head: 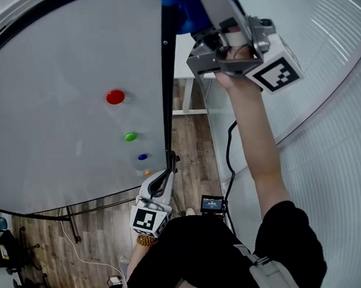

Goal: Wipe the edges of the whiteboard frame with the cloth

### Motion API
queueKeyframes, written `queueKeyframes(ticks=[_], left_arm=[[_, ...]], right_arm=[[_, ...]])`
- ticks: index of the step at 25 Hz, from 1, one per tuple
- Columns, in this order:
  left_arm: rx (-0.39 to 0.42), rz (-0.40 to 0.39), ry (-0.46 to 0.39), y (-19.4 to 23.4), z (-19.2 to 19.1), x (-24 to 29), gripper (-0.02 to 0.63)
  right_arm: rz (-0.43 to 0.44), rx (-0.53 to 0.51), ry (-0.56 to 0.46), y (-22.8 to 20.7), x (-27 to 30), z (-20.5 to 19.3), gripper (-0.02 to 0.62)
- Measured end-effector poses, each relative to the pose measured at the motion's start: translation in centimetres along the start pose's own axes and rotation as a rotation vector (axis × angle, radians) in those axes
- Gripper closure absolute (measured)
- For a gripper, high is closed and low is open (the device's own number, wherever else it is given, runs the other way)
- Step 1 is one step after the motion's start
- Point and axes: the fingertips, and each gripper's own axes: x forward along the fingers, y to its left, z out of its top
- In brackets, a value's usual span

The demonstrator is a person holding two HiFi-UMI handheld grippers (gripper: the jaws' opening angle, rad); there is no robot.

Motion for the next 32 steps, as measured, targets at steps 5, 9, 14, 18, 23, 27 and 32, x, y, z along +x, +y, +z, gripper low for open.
queueKeyframes(ticks=[5,9,14,18,23,27,32], left_arm=[[-0.003,0.007,-0.003,0.4,0.1,0.3,0.605],[-0.005,0.008,0.000,0.7,0.0,0.3,0.605],[-0.003,0.009,0.011,0.8,0.8,0.1,0.605],[-0.001,0.000,0.011,0.5,1.0,-0.1,0.605],[0.002,-0.003,0.012,1.6,-0.9,0.2,0.605],[0.003,0.001,0.013,1.8,-0.9,0.2,0.605],[0.002,0.008,0.025,2.1,-0.9,0.1,0.605]], right_arm=[[0.032,0.027,-0.016,0.7,0.5,0.1,0.503],[0.050,0.082,-0.040,0.7,0.4,-0.1,0.505],[0.064,0.057,-0.025,1.4,0.9,0.2,0.508],[0.077,0.027,-0.011,2.2,1.3,0.2,0.508],[0.082,0.080,-0.035,1.6,-0.1,-2.1,0.508],[0.080,0.089,-0.047,1.6,-0.5,-2.3,0.509],[0.078,0.096,-0.054,1.7,-0.6,-2.5,0.509]])
